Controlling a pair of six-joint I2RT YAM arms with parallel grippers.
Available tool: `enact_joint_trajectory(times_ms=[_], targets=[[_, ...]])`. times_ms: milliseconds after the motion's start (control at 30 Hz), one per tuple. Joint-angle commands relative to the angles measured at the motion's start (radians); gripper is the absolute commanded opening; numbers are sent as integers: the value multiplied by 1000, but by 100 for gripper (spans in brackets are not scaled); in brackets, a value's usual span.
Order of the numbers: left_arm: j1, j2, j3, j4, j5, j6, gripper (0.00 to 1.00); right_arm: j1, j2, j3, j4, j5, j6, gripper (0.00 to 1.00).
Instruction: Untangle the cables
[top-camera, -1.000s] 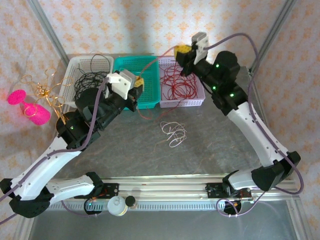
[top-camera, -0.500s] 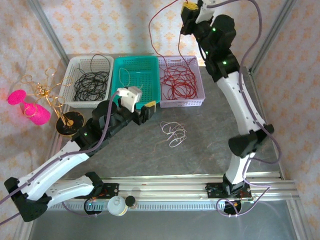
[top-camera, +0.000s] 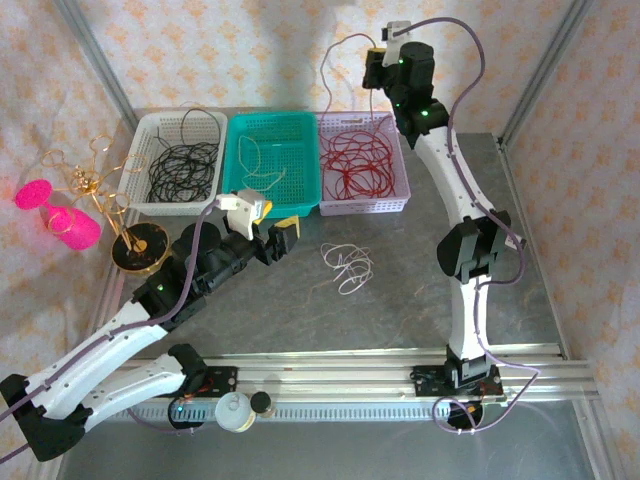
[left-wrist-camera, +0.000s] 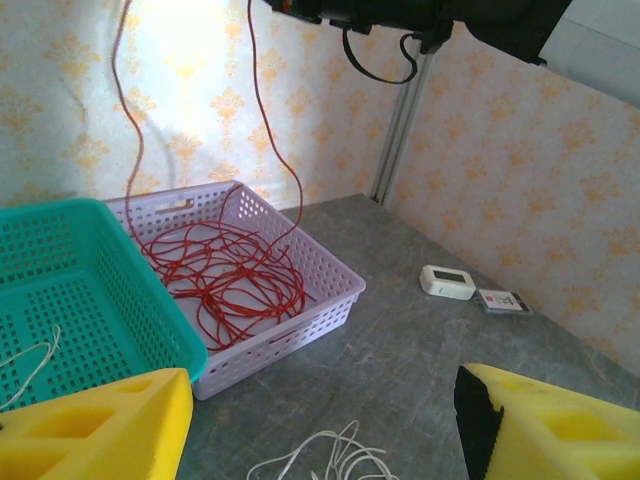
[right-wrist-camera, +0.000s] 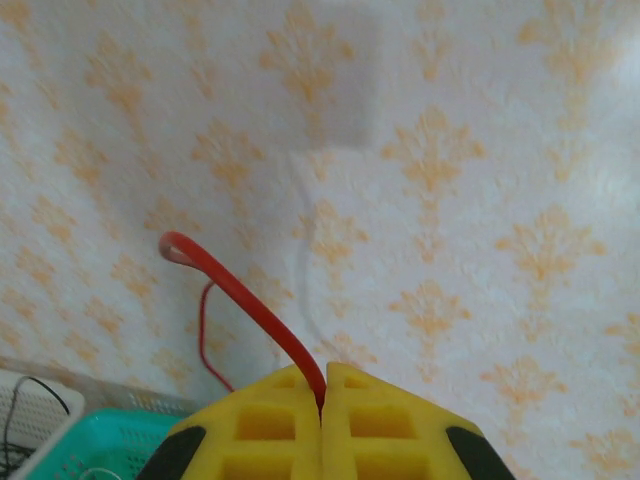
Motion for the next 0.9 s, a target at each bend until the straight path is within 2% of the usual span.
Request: enact_joint_trajectory(times_ms=[0, 100, 233, 333, 500, 667, 867], targets=[[6, 3, -3, 37, -33, -13, 71, 1, -52, -113, -3, 34, 4, 0], [7, 16, -1, 39, -39, -8, 71, -12, -115, -307, 68, 48, 22, 0], [10, 32, 1, 39, -38, -1, 71, -41, -199, -569, 217, -7, 82, 0], [13, 45, 1, 44, -36, 0, 71, -44, -190, -642, 228, -66, 59, 0], [16, 62, 1, 55, -27, -8, 71, -45, -77, -604, 160, -83, 28, 0], [19, 67, -2, 49, -32, -11, 71, -45, 107, -410, -34, -97, -27, 0], [24, 73, -7, 49, -32, -11, 71, -45, 198, -394, -40, -68, -49, 0]])
